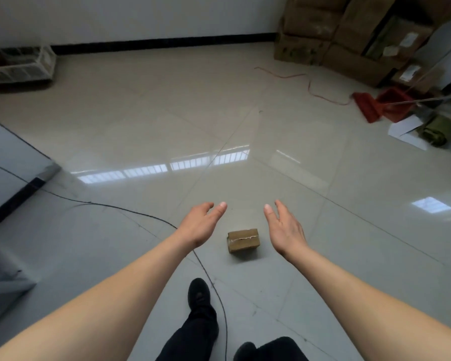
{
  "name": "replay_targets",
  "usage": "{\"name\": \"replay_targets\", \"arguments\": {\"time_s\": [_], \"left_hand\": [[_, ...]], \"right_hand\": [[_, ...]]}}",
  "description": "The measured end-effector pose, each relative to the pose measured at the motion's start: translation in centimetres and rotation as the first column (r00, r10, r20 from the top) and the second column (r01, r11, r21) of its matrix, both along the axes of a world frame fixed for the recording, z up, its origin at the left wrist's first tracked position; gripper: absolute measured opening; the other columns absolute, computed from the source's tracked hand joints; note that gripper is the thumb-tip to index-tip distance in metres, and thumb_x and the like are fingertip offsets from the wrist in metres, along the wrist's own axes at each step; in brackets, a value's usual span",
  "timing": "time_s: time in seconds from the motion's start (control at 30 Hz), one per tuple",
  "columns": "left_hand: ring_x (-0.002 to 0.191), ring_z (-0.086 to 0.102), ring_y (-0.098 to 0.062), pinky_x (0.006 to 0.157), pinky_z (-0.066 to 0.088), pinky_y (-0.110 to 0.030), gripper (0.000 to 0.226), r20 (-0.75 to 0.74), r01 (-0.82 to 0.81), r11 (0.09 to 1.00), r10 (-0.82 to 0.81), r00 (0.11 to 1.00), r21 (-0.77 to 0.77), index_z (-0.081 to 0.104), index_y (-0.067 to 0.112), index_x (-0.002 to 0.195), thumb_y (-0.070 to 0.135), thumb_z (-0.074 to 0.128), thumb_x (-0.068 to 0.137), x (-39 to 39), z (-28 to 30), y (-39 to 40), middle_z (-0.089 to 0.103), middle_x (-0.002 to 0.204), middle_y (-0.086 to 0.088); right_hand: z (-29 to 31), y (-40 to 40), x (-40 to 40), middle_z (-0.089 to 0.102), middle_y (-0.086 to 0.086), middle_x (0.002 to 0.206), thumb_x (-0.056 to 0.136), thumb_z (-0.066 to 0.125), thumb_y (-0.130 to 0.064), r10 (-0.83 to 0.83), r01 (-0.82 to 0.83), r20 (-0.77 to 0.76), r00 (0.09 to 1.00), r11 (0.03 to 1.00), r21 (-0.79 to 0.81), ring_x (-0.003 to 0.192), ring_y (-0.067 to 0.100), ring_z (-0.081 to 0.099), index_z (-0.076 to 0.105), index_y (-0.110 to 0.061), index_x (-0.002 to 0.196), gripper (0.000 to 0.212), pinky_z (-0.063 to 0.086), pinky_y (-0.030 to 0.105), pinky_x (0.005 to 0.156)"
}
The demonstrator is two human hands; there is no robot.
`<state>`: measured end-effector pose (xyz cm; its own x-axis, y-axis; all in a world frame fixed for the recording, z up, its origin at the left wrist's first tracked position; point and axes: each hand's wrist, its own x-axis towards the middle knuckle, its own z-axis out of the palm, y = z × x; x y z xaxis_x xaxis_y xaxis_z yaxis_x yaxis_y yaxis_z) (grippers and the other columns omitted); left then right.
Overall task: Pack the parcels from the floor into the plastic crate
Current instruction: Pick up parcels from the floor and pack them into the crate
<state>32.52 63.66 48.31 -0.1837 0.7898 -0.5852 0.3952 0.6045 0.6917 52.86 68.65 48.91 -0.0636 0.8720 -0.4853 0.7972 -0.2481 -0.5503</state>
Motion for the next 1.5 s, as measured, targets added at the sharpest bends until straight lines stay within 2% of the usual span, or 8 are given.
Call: {"name": "replay_targets", "arguments": {"time_s": [0.4, 0.73, 0.97, 1.17, 1.27, 1.33, 1.43, 1.5], "left_hand": [[0.137, 0.041, -0.022, 0.112, 0.032, -0.038, 0.074, -0.025, -0.121, 0.971, 0.119, 0.993, -0.206, 0.045, 0.014, 0.144, 0.067, 0.037, 0.093, 1.6, -14.0, 5.9, 0.046, 0.149, -0.004], [0.138, 0.04, -0.023, 0.11, 0.029, -0.036, 0.069, 0.002, -0.218, 0.907, 0.234, 0.972, -0.36, 0.044, 0.013, 0.145, 0.061, 0.033, 0.097, 6.6, -34.4, 10.2, 0.044, 0.15, -0.005], [0.136, 0.041, -0.025, 0.104, 0.032, -0.034, 0.069, 0.045, -0.241, 0.865, 0.289, 0.956, -0.44, 0.042, 0.013, 0.145, 0.061, 0.032, 0.098, 8.2, -49.4, 13.3, 0.043, 0.15, -0.005], [0.139, 0.035, -0.028, 0.111, 0.033, -0.047, 0.069, 0.083, -0.322, 0.77, 0.434, 0.897, -0.55, 0.034, 0.019, 0.15, 0.064, 0.031, 0.097, 8.7, -58.7, 14.2, 0.034, 0.155, -0.002], [0.135, 0.04, -0.031, 0.106, 0.037, -0.05, 0.072, 0.114, -0.348, 0.694, 0.526, 0.843, -0.63, 0.036, 0.026, 0.148, 0.071, 0.031, 0.092, 9.3, -61.1, 13.8, 0.037, 0.153, 0.002], [0.119, 0.053, -0.031, 0.102, 0.043, -0.048, 0.066, 0.1, -0.437, 0.683, 0.596, 0.797, -0.586, 0.055, 0.019, 0.131, 0.068, 0.036, 0.092, 9.6, -62.1, 13.3, 0.055, 0.134, -0.002], [0.096, 0.065, -0.028, 0.094, 0.05, -0.047, 0.05, 0.008, -0.596, 0.636, 0.687, 0.726, -0.49, 0.066, 0.013, 0.097, 0.056, 0.039, 0.092, 9.5, -62.3, 11.6, 0.068, 0.101, -0.006], [0.094, 0.066, -0.025, 0.09, 0.052, -0.045, 0.055, 0.032, -0.572, 0.632, 0.685, 0.728, -0.523, 0.065, 0.017, 0.1, 0.062, 0.037, 0.086, 9.5, -61.9, 10.1, 0.07, 0.102, -0.005]], "right_hand": [[-14.9, 8.9, 0.7, 0.031, 0.005, 0.161, 0.102, 0.03, -0.057, 0.057, -0.06, -0.019, 0.998, 0.97, -0.236, 0.148, 0.025, 0.029, 0.025, -0.023, 0.157, 0.065, 0.022, 0.041, 0.12], [-36.5, 15.1, 5.2, 0.029, 0.002, 0.162, 0.102, 0.029, -0.057, 0.174, -0.159, 0.01, 0.985, 0.92, -0.359, 0.149, 0.024, 0.026, 0.025, -0.023, 0.157, 0.064, 0.02, 0.04, 0.12], [-52.0, 17.3, 6.2, 0.03, 0.0, 0.162, 0.102, 0.026, -0.055, 0.113, -0.084, 0.052, 0.992, 0.918, -0.388, 0.148, 0.023, 0.027, 0.028, -0.021, 0.156, 0.064, 0.02, 0.039, 0.119], [-61.6, 17.2, 6.7, 0.038, 0.002, 0.157, 0.101, 0.027, -0.057, 0.08, -0.037, 0.09, 0.993, 0.912, -0.408, 0.144, 0.024, 0.035, 0.038, -0.017, 0.151, 0.064, 0.026, 0.041, 0.119], [-63.7, 16.6, 6.4, 0.055, 0.005, 0.135, 0.102, 0.028, -0.053, 0.008, 0.032, 0.088, 0.996, 0.899, -0.436, 0.121, 0.026, 0.05, 0.055, -0.012, 0.131, 0.057, 0.037, 0.045, 0.11], [-64.2, 15.7, 6.2, 0.062, 0.006, 0.113, 0.102, 0.033, -0.05, -0.076, 0.103, 0.085, 0.993, 0.922, -0.374, 0.107, 0.028, 0.055, 0.062, -0.01, 0.108, 0.05, 0.044, 0.044, 0.1], [-63.6, 14.0, 6.4, 0.064, 0.008, 0.09, 0.1, 0.038, -0.048, -0.196, 0.212, 0.085, 0.977, 0.942, -0.261, 0.093, 0.034, 0.059, 0.062, -0.005, 0.089, 0.05, 0.048, 0.046, 0.088], [-63.0, 12.7, 6.7, 0.061, 0.004, 0.084, 0.101, 0.04, -0.047, -0.197, 0.213, 0.084, 0.977, 0.926, -0.311, 0.091, 0.032, 0.059, 0.059, -0.006, 0.086, 0.048, 0.048, 0.046, 0.084]]}}
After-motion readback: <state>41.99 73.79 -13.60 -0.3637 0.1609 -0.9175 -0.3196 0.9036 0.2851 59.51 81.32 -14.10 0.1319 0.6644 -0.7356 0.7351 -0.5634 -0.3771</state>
